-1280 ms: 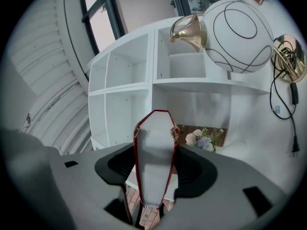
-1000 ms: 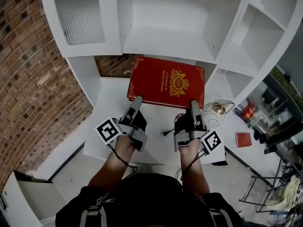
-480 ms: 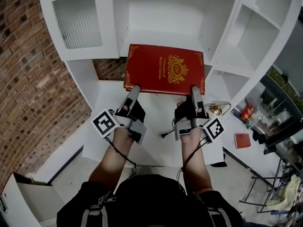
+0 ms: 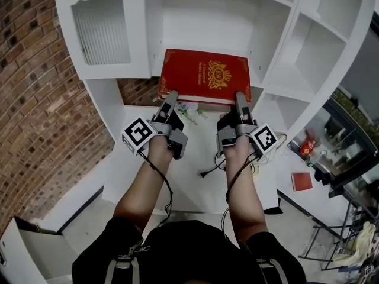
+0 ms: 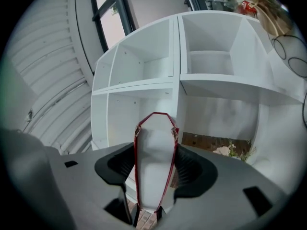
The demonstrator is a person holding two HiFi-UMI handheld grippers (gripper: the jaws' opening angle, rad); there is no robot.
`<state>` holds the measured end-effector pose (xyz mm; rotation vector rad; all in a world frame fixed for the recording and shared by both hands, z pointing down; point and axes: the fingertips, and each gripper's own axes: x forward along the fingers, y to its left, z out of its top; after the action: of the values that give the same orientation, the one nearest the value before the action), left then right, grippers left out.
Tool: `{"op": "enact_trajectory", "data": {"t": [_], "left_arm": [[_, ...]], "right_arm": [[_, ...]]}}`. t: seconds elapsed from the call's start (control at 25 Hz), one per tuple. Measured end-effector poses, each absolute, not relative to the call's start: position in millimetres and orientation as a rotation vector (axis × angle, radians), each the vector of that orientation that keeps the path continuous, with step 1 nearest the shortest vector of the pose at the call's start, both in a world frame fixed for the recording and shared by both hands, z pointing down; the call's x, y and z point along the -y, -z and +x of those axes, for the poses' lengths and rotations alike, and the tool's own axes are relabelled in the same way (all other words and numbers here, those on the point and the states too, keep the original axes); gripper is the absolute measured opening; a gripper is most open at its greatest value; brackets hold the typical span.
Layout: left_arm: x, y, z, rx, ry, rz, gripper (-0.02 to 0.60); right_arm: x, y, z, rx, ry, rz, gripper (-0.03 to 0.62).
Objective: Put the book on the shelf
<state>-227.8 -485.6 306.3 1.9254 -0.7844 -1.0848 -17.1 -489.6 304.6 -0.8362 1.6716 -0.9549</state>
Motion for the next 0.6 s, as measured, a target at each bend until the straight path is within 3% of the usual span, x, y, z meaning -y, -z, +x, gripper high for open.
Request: {"op": "enact_trajectory", "data": {"t": [0.44,0.6], "left_arm": [[519.6,-291.2,-222.0,0.887,1.025,2.046,0.254],[532.3,-282.1,-228.2,1.1,0.915,2.215,0.316]], "right_arm": [[523.8,-289.1,-3.6,-1.695,0.805,-1.069,0.295],[531.9,-278.8,4.9,-1.737,0.658,-1.268,0.318]]}}
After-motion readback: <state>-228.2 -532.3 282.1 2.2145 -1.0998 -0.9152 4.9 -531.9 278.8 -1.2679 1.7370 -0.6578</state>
